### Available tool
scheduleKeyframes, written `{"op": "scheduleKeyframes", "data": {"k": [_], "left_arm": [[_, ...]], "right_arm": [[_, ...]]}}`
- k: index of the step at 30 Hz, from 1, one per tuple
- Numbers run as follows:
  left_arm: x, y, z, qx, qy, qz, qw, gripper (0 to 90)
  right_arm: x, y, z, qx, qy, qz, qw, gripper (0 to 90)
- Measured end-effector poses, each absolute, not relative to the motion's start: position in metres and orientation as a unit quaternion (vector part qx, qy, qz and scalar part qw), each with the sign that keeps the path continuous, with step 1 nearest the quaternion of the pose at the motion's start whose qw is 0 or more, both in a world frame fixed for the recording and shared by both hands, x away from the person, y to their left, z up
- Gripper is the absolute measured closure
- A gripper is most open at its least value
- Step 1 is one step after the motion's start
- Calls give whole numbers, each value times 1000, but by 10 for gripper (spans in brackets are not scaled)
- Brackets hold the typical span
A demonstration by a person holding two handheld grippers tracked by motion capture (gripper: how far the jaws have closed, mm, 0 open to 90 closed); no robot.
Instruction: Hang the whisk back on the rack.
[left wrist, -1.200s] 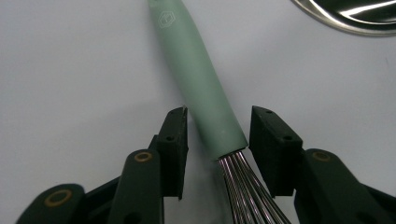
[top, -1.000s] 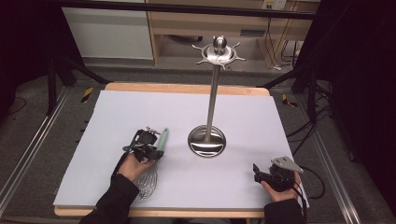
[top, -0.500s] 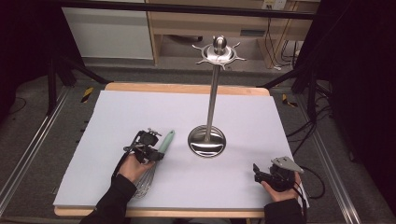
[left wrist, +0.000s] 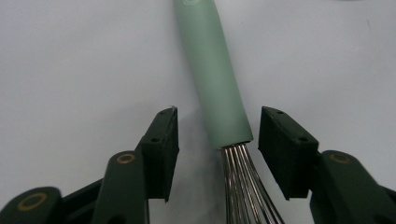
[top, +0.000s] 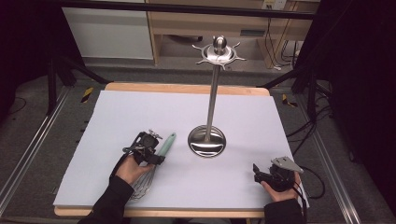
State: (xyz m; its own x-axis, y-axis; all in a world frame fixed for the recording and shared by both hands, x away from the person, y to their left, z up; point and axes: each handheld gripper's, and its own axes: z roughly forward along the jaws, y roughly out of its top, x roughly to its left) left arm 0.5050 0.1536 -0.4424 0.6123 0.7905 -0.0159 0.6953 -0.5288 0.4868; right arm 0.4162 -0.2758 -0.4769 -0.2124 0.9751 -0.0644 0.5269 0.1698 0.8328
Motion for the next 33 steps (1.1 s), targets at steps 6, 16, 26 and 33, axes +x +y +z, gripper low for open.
{"op": "scheduleKeyframes", "data": {"k": [6,16,26,33], "left_arm": [[507,150,-443,866,435,108,221,470],[513,143,-453,871,436,96,206,585],[514,144,-451,866,446,90,206,649],[507,146,-442,864,436,97,231,663]], "right_arm": [[417,-276,-477,540,696,350,318,116],[416,-276,-477,540,696,351,318,117],[416,-275,-477,539,696,351,318,117],[416,-275,-477,540,696,351,317,117]]}}
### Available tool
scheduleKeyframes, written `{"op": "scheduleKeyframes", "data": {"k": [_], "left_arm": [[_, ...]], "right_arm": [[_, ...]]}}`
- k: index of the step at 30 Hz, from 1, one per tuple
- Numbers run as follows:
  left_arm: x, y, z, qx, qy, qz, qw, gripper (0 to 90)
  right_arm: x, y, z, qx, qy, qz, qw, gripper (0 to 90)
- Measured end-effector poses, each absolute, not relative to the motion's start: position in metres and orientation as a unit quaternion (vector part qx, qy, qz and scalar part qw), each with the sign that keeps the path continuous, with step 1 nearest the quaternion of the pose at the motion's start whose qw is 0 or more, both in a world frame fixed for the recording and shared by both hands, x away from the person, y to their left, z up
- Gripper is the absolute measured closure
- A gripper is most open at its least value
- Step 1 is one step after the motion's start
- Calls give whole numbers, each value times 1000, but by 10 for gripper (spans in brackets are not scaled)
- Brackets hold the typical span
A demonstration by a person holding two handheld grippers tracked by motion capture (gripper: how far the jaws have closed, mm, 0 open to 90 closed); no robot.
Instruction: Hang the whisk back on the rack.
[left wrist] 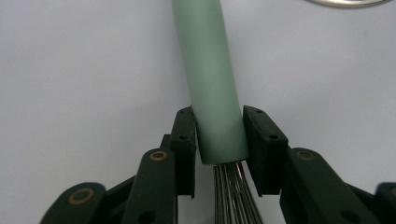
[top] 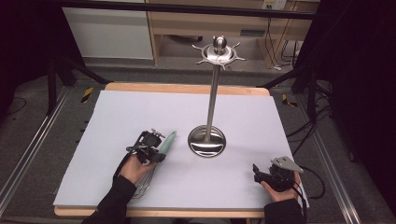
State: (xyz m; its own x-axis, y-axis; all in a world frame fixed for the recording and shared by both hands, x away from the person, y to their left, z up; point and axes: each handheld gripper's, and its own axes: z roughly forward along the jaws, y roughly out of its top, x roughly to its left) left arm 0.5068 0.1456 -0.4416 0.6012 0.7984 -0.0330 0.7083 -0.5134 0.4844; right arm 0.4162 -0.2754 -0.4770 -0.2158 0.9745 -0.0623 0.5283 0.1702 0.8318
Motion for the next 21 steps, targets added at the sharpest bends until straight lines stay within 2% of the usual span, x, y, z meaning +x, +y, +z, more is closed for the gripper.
{"op": "scheduleKeyframes", "data": {"k": [21], "left_arm": [[475,169,-409,837,420,139,322,687]], "right_arm": [[416,-276,-476,538,695,353,321,116]]}}
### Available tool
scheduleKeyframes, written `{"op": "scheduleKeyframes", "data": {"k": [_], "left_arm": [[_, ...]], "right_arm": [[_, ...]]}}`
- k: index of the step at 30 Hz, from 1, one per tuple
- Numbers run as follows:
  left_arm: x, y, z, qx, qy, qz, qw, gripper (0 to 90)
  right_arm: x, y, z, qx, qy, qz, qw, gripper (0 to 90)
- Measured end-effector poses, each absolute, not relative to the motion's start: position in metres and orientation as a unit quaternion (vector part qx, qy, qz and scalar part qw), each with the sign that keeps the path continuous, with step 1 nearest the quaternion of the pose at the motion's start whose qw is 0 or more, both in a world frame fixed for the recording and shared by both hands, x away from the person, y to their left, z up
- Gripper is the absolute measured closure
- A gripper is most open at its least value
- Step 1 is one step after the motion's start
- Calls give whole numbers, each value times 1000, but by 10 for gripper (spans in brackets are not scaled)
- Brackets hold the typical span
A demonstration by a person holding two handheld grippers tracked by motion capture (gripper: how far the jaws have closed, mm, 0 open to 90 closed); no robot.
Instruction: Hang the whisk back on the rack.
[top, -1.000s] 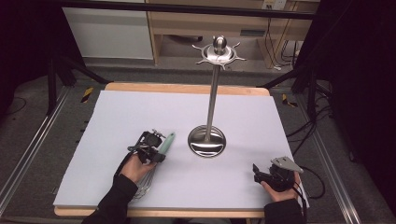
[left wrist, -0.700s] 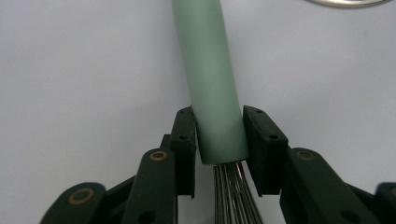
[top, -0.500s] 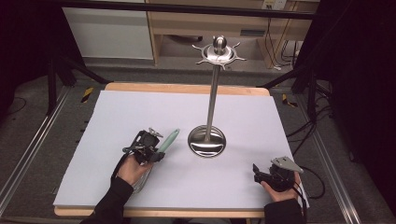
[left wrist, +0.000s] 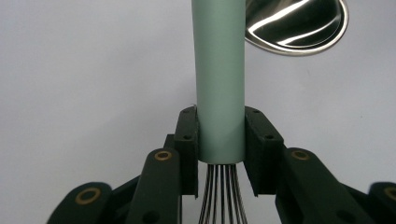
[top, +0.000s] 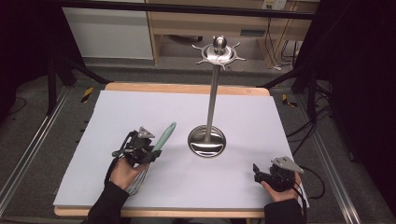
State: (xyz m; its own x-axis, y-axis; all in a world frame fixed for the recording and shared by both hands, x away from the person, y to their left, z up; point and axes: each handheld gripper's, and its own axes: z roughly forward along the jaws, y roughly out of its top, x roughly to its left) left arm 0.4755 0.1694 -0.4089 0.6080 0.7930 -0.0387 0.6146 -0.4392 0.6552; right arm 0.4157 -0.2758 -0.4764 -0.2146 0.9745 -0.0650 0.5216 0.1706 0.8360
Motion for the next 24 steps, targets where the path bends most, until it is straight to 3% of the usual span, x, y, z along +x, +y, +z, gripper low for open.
{"op": "scheduleKeyframes", "data": {"k": [24], "left_arm": [[436,210,-379,775,409,214,431,687]], "right_arm": [[415,-276,-475,534,694,358,324,116]]}}
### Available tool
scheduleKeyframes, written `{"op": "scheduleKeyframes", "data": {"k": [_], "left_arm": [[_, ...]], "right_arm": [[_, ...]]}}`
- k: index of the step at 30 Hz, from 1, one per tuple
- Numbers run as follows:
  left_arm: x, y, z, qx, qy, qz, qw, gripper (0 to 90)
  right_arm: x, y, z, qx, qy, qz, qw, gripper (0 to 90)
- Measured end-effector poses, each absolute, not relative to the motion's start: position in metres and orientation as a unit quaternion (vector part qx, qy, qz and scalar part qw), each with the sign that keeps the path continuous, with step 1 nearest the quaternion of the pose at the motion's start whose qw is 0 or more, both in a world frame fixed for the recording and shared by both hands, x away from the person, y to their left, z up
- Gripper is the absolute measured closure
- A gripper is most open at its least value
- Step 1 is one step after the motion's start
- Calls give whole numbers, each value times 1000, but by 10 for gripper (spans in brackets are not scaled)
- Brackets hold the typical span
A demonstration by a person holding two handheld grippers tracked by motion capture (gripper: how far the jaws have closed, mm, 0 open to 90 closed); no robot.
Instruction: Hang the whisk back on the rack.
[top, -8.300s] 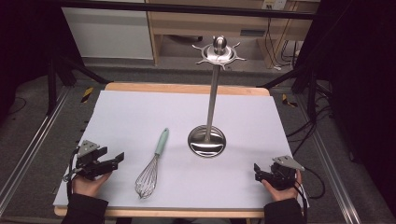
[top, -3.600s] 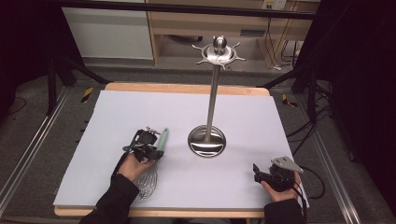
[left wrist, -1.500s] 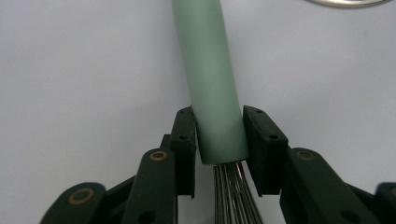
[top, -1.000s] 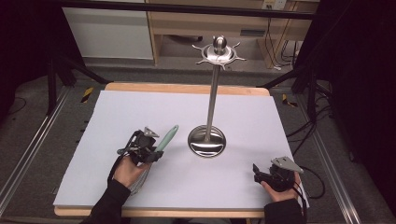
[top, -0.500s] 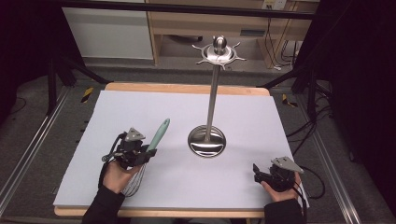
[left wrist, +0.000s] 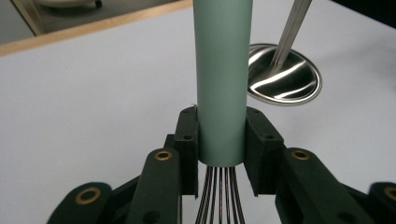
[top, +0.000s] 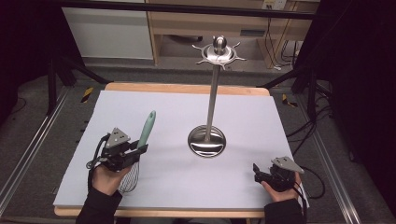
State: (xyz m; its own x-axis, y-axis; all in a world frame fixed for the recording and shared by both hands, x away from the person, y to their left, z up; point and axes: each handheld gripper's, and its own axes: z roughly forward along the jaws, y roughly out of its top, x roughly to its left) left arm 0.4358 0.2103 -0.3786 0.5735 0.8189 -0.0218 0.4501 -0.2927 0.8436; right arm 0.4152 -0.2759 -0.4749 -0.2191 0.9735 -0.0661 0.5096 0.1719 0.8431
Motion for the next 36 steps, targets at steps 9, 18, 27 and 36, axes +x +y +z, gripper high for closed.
{"op": "scheduleKeyframes", "data": {"k": [9,18,27,36], "left_arm": [[429,207,-372,765,396,231,452,687],[429,208,-360,744,392,245,483,687],[431,205,-343,733,375,257,507,687],[435,202,-325,718,362,258,535,686]], "right_arm": [[415,-276,-475,534,693,360,324,116],[416,-275,-475,533,694,359,325,116],[417,-275,-475,533,694,358,326,116],[417,-275,-474,529,694,361,329,116]]}}
